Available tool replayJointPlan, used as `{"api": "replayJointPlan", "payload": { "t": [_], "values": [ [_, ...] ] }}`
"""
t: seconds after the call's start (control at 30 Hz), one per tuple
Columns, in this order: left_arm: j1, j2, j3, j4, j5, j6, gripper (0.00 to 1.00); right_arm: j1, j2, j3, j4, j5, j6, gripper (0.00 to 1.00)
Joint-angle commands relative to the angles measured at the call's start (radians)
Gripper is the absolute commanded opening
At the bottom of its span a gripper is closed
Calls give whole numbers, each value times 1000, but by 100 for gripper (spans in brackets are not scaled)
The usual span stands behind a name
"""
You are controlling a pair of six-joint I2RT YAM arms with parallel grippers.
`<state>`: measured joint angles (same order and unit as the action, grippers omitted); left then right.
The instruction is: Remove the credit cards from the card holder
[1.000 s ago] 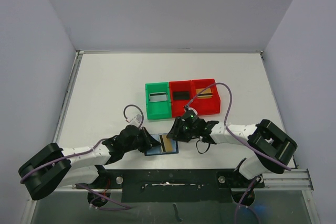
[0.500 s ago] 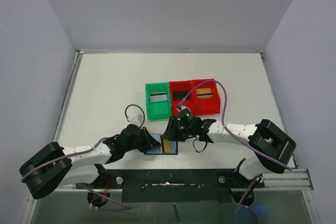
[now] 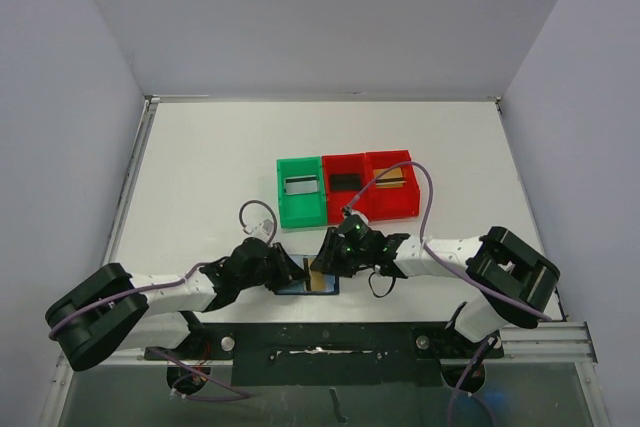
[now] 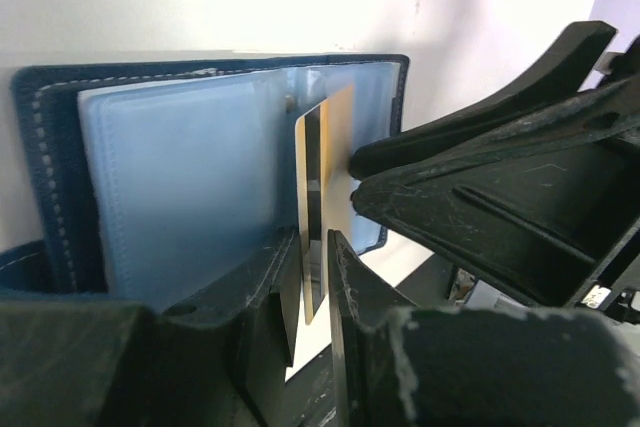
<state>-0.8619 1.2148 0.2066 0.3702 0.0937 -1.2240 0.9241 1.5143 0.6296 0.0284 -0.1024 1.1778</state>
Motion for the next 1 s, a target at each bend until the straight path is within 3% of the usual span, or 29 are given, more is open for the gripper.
{"api": "replayJointPlan", "payload": {
  "t": [0.0, 0.3, 0.5, 0.8, 0.97],
  "values": [
    [1, 19, 7, 154, 39, -31, 17, 9, 16, -39, 1, -10, 20, 39],
    [1, -5, 8, 125, 31, -30, 16, 8, 13, -44, -18, -3, 15, 38],
    [0, -40, 31, 24, 5, -3, 16, 0, 2, -38, -40, 13, 10, 38],
    [1, -74, 48, -35, -8, 19, 0, 0, 2, -37, -47, 15, 8, 38],
    [1, -98, 66, -92, -19, 37, 0, 0, -17, -33, -37, 18, 1, 38]
  ]
}}
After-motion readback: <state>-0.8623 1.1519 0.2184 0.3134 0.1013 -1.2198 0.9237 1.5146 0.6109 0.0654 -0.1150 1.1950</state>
